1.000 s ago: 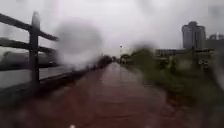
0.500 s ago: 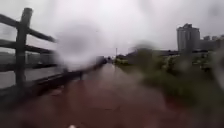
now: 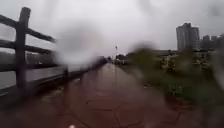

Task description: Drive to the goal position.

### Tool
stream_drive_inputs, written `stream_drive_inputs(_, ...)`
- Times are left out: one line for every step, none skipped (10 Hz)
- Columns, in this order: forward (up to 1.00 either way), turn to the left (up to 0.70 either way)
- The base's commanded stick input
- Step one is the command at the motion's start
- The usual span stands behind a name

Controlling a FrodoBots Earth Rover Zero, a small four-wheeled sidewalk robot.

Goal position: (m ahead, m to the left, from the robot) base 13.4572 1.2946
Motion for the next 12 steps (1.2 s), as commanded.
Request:
stream_drive_inputs(1.00, 0.00)
stream_drive_inputs(1.00, 0.00)
stream_drive_inputs(1.00, 0.00)
stream_drive_inputs(1.00, 0.00)
stream_drive_inputs(1.00, 0.00)
stream_drive_inputs(1.00, 0.00)
stream_drive_inputs(1.00, 0.00)
stream_drive_inputs(1.00, 0.00)
stream_drive_inputs(1.00, 0.00)
stream_drive_inputs(1.00, 0.00)
stream_drive_inputs(1.00, 0.00)
stream_drive_inputs(1.00, 0.00)
